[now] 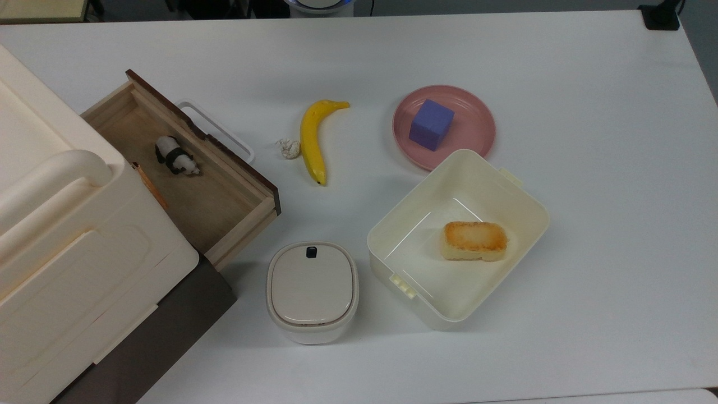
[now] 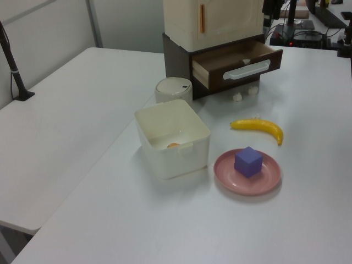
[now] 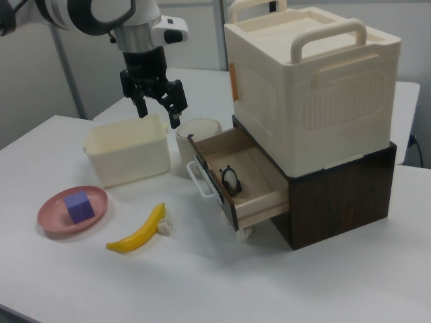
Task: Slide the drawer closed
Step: 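Move the gripper from above the bin toward the open drawer front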
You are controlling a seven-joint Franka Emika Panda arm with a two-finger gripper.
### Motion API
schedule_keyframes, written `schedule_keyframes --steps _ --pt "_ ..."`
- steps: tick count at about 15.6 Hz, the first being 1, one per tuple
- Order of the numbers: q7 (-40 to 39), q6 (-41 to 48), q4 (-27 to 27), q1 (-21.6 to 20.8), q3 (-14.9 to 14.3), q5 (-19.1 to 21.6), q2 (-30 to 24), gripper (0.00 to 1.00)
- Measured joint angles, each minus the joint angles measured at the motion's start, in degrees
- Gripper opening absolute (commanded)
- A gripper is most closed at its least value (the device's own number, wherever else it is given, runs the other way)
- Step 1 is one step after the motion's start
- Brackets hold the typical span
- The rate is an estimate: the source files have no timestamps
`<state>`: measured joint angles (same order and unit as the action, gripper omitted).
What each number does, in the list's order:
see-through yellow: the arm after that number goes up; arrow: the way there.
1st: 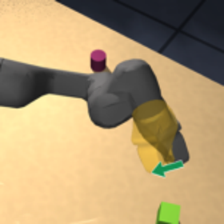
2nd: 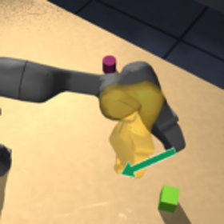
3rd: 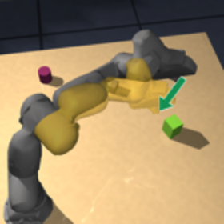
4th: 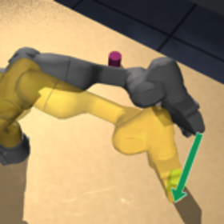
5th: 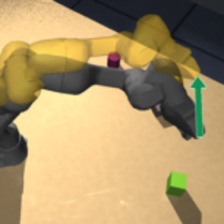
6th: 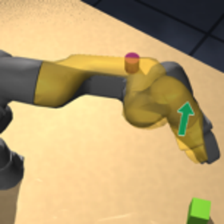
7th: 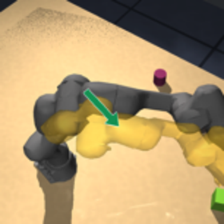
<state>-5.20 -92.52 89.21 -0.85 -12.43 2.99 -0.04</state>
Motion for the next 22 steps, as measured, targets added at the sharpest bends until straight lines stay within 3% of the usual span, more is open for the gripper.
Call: schedule_keyframes --steps 8,13,14,15,17,18,22 --pt "0.00 2.20 0.00 -0.08 0.27 0.00 0.00 1.00" --pt "0.49 3.14 0.09 -0.08 0.24 0.00 0.00 0.94" --pt "0.98 3.87 0.11 -0.08 0.22 0.00 0.01 0.83" --pt "1.31 5.13 0.13 -0.07 0.21 0.00 0.01 0.64" --pt "1.74 6.89 0.16 -0.07 0.20 0.01 0.01 0.12" --pt "2.38 7.58 0.23 -0.07 0.20 0.19 0.02 0.00" --pt "6.77 7.80 0.48 -0.06 -0.04 3.92 0.05 0.00"
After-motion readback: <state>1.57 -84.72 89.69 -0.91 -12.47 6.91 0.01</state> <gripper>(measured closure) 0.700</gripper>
